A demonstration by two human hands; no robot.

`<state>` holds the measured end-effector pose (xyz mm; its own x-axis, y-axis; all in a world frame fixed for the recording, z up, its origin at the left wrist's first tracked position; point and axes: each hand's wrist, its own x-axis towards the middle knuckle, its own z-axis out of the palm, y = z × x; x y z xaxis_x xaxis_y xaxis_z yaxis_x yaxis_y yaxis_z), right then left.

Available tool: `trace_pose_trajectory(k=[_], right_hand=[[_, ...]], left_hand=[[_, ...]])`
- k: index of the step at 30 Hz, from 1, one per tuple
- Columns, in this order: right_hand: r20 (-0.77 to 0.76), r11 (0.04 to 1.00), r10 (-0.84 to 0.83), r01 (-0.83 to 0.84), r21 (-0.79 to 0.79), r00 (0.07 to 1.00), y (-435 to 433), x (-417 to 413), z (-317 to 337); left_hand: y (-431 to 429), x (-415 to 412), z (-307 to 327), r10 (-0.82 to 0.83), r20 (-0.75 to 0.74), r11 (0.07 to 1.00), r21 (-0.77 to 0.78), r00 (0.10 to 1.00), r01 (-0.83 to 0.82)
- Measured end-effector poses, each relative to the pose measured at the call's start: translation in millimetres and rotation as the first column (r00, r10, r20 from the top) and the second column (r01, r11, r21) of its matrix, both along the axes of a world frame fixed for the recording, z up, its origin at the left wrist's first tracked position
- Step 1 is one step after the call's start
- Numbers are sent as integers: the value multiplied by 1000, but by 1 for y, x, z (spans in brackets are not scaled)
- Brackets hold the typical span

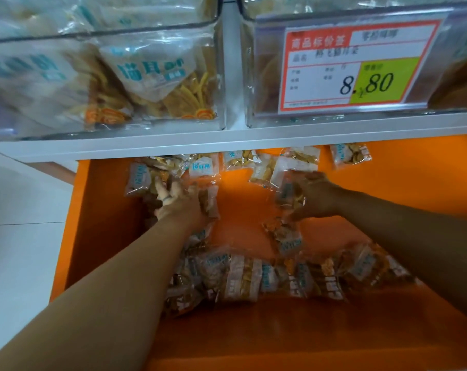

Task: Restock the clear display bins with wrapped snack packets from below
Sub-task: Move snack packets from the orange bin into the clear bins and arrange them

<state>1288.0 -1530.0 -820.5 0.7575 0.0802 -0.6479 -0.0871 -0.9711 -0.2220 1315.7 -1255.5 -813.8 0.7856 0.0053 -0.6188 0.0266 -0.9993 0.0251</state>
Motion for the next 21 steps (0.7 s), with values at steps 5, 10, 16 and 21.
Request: trace_pose_trajectory(k=[5,10,16,21], right_hand=[[-32,990,131,-133,-41,991,24,-19,0],[-36,998,53,-54,-27,998,23,-19,2],[233,984,156,-131,-119,960,37,-13,11],[75,984,177,-176,-18,981,40,-5,13]], left_hand=[[-1,-12,1,-101,-84,959,-272,991,75],[-3,-8,5,-232,-45,877,-443,972,188],[-9,0,29,-179,438,984,97,881,152],[3,3,26,115,278,991,37,954,-130]])
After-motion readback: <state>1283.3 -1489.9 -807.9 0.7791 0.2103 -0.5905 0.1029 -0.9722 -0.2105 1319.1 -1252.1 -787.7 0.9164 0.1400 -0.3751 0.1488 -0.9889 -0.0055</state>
